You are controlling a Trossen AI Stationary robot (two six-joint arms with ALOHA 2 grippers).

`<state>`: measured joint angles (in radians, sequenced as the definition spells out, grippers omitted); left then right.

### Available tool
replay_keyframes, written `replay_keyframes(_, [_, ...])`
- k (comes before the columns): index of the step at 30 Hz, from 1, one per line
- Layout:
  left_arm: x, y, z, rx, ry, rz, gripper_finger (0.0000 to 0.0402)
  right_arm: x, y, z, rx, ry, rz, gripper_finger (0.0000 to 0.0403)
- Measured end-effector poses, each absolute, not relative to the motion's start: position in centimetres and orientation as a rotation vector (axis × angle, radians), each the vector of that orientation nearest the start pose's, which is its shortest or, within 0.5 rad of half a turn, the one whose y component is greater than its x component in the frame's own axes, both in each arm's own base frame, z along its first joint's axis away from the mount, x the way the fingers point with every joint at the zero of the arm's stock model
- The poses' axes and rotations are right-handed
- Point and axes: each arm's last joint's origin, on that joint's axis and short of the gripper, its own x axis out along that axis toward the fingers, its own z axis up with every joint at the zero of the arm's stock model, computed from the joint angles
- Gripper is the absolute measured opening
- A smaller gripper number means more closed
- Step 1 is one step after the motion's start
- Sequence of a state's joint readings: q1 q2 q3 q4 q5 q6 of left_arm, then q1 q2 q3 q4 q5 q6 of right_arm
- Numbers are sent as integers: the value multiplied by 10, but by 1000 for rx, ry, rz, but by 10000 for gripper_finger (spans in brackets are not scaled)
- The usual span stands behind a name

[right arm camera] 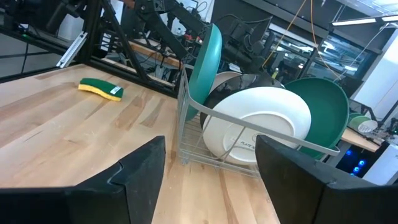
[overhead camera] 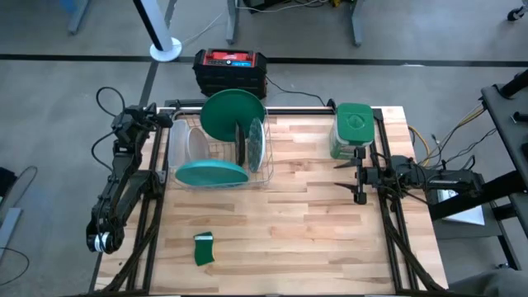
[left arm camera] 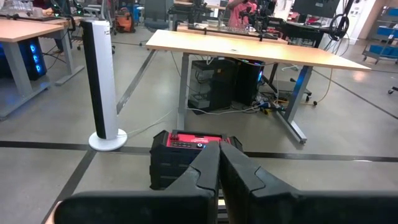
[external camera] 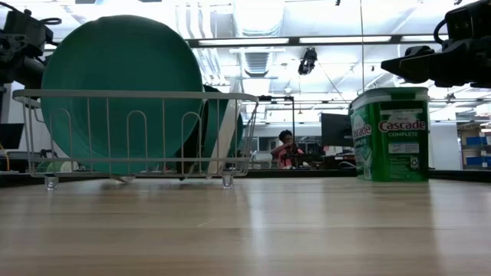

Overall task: Sort dishes
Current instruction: Return to Home Position

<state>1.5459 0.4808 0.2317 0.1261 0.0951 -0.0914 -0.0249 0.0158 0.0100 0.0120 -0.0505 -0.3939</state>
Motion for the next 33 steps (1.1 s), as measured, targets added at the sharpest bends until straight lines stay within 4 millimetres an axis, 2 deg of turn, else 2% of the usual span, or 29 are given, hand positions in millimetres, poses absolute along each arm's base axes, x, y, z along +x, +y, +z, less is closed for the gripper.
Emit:
replay_keyframes(12, [6,134,212,-173,25,1453,0,98,-1,167,-394,-11,24,259])
replay_keyframes(33, [6,134,212,-173,25,1453,0,98,-1,167,-394,-11,25,229])
